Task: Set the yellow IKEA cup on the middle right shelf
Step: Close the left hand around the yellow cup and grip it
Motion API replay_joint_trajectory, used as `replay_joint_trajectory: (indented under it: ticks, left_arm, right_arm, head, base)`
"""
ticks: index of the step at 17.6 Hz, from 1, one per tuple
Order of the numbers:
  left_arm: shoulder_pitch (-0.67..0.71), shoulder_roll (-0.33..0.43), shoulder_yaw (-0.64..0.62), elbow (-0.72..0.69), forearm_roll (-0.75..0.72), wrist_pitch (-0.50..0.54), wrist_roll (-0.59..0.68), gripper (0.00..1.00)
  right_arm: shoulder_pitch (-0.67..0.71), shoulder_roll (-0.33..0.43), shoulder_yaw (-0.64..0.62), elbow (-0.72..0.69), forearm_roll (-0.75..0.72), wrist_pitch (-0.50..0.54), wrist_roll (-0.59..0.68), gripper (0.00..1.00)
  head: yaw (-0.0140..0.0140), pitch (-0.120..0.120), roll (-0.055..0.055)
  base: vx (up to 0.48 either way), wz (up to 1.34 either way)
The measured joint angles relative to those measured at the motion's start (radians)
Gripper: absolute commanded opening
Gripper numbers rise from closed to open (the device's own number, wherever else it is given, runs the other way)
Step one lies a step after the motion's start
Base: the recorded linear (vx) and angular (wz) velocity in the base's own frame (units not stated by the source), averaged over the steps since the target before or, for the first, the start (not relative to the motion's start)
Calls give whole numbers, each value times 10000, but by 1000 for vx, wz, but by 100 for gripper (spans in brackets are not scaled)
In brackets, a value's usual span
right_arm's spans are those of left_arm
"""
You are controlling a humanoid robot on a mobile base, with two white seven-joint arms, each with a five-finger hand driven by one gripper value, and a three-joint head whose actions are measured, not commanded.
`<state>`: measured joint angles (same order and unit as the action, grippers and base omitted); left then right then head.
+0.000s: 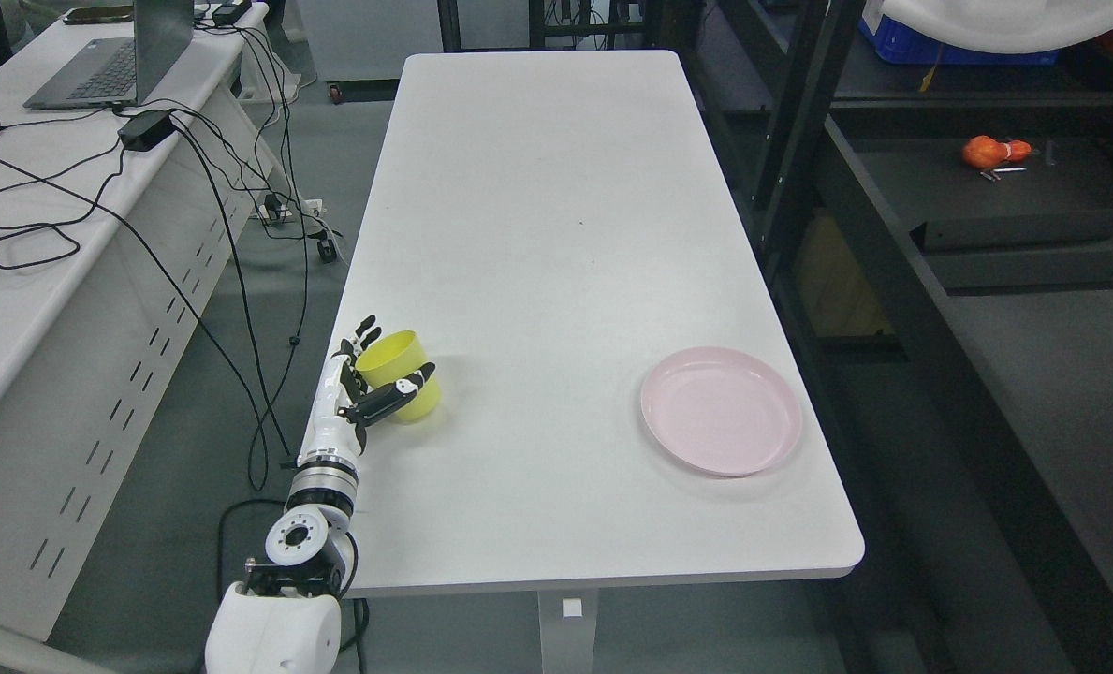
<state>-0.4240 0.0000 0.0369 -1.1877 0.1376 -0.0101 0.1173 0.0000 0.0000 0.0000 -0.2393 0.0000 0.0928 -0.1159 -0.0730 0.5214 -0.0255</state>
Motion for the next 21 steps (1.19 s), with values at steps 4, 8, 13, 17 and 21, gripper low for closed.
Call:
replay_joint_trajectory:
  ticks: [4,8,13,17,21]
  left_arm:
    - [-88,0,154,560,269,-1127,0,16]
    - [-122,0,274,900,547,-2153,-9,0]
    - [149,0,334,726,685,-3131,-33,0]
    - [633,0,282,138,723,-2861,-35,0]
    - [884,0,160,-625,742,-2195,-34,0]
  right_arm:
    - [0,0,0,0,0,0,0,99]
    - [0,0,0,0,0,0,0,99]
    - [0,0,0,0,0,0,0,99]
    - [0,0,0,1,0,0,0,99]
    - [-1,0,0,0,0,0,0,99]
  head:
    - [0,0,0]
    - [0,0,0]
    - [0,0,0]
    - [0,0,0]
    - [0,0,0]
  base:
    - [0,0]
    - [0,0]
    - [0,0]
    - [0,0]
    - [0,0]
